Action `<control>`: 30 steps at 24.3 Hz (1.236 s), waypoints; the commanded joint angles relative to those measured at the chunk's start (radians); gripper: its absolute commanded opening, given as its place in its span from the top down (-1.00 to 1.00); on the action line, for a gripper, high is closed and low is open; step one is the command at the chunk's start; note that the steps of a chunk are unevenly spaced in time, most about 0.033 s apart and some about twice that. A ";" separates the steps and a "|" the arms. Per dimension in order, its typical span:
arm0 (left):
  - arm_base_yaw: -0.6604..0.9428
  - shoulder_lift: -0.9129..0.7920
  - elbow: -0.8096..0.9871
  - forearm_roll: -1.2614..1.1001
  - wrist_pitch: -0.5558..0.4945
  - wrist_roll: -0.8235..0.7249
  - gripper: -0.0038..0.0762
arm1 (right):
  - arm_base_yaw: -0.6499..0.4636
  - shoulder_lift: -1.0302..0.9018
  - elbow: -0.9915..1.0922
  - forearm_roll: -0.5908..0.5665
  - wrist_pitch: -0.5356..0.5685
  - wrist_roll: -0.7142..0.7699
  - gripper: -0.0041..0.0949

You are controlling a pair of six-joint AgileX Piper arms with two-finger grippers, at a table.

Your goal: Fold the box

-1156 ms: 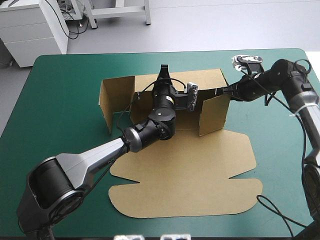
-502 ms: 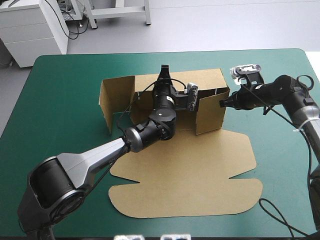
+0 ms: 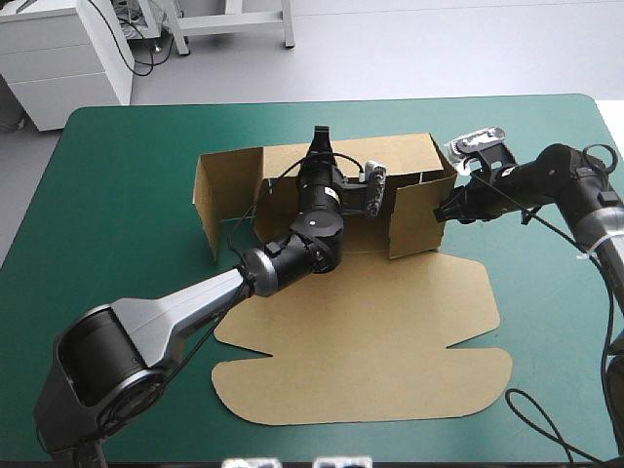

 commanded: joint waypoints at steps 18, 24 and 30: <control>-0.024 -0.028 -0.017 0.050 -0.057 -0.036 0.92 | 0.018 0.083 -0.033 0.361 -0.183 -0.247 0.94; -0.024 -0.028 -0.017 0.060 -0.041 -0.040 0.92 | 0.071 0.087 -0.033 0.335 -0.192 -0.234 0.91; -0.024 -0.028 -0.017 0.066 -0.050 -0.040 0.89 | 0.074 0.087 -0.033 0.199 -0.197 -0.108 0.91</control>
